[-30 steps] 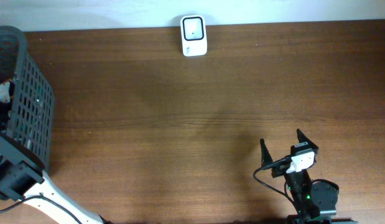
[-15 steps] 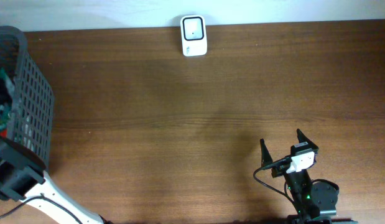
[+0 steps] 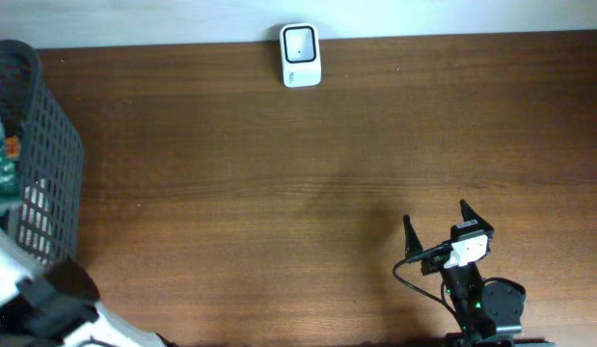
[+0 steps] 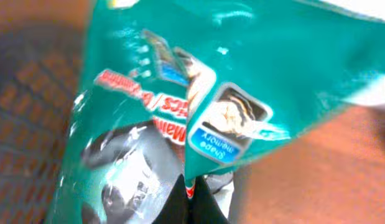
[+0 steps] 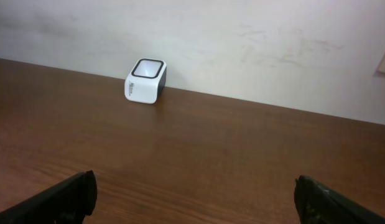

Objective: Scan the item barcode
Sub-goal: 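Grasp the green 3M glove pack with the left gripper and lift, then carry the glove pack to the scanner and drop it on the table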

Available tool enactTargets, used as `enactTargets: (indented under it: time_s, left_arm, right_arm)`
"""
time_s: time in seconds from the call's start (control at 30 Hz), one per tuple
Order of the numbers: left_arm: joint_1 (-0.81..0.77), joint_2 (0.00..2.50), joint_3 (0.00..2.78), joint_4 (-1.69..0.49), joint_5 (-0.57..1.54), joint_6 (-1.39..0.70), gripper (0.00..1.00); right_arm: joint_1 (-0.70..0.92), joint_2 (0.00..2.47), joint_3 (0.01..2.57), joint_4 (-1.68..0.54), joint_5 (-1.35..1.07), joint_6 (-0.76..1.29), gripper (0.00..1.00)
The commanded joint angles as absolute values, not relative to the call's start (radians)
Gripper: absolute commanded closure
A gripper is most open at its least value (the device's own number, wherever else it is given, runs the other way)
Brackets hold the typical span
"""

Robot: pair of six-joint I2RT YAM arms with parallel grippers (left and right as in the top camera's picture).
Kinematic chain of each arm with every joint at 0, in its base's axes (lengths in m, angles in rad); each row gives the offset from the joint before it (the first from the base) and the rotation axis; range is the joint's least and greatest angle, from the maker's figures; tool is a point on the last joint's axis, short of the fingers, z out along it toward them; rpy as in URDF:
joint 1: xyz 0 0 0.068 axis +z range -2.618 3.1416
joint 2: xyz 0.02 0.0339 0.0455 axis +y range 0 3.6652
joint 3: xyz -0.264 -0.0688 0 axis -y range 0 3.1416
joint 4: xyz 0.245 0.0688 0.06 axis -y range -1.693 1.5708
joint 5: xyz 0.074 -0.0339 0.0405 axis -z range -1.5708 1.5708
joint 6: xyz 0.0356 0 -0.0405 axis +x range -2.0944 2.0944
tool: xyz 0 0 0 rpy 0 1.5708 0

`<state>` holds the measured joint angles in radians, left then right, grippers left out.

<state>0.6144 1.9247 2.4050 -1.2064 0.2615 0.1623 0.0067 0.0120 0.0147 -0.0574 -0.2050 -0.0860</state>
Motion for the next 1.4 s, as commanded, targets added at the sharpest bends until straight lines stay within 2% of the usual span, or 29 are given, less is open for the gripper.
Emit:
enactTargets:
  time_s: [0.0, 0.13, 0.37, 0.5, 0.63, 0.8, 0.83, 0.87, 0.9, 0.93, 1.03, 1.1, 1.23, 1.37]
  left_arm:
    - [0.527, 1.754, 2.419, -1.182, 0.269, 0.12, 1.0]
    - [0.341, 1.692, 2.419, -1.216, 0.27, 0.094, 1.0]
    - [-0.099, 1.82, 2.26, -1.336, 0.266, -0.092, 1.0]
    - [-0.252, 1.919, 2.101, -1.246, 0.266, -0.177, 1.0]
    - [-0.408, 2.082, 1.922, -1.069, 0.266, -0.379, 1.0]
    - [-0.505, 2.175, 1.915, -1.029, 0.266, -0.434, 1.0]
    - [-0.523, 2.185, 1.915, -1.017, 0.266, -0.434, 0.87]
    - [-0.536, 2.186, 1.915, -1.005, 0.266, -0.433, 0.62]
    - [-0.545, 2.186, 1.915, -0.994, 0.265, -0.431, 0.23]
    - [-0.549, 2.186, 1.915, -0.979, 0.265, -0.417, 0.13]
    - [-0.543, 2.186, 1.933, -0.962, 0.242, -0.385, 0.11]
    - [-0.528, 2.18, 1.988, -0.983, 0.243, -0.283, 0.16]
    - [-0.5, 2.138, 2.117, -1.04, 0.238, -0.071, 0.16]
    - [-0.455, 2.075, 2.223, -1.102, 0.133, -0.028, 0.11]
  right_arm:
    - [-0.001, 0.006, 0.006, -0.056, -0.214, -0.09, 0.02]
    - [-0.001, 0.006, 0.006, -0.056, -0.214, -0.09, 0.02]
    - [-0.001, 0.006, 0.006, -0.056, -0.214, -0.09, 0.02]
    - [-0.001, 0.006, 0.006, -0.056, -0.214, -0.09, 0.02]
    - [-0.001, 0.006, 0.006, -0.056, -0.214, -0.09, 0.02]
    - [-0.001, 0.006, 0.006, -0.056, -0.214, -0.09, 0.02]
    - [-0.001, 0.006, 0.006, -0.056, -0.214, -0.09, 0.01]
    - [-0.001, 0.006, 0.006, -0.056, -0.214, -0.09, 0.02]
    - [-0.001, 0.006, 0.006, -0.056, -0.214, -0.09, 0.02]
    - [-0.001, 0.006, 0.006, -0.056, -0.214, -0.09, 0.02]
    - [-0.001, 0.006, 0.006, -0.056, -0.214, -0.089, 0.02]
    - [-0.001, 0.006, 0.006, -0.056, -0.214, -0.09, 0.02]
    - [-0.001, 0.006, 0.006, -0.056, -0.214, -0.09, 0.02]
    - [-0.001, 0.006, 0.006, -0.056, -0.214, -0.09, 0.02]
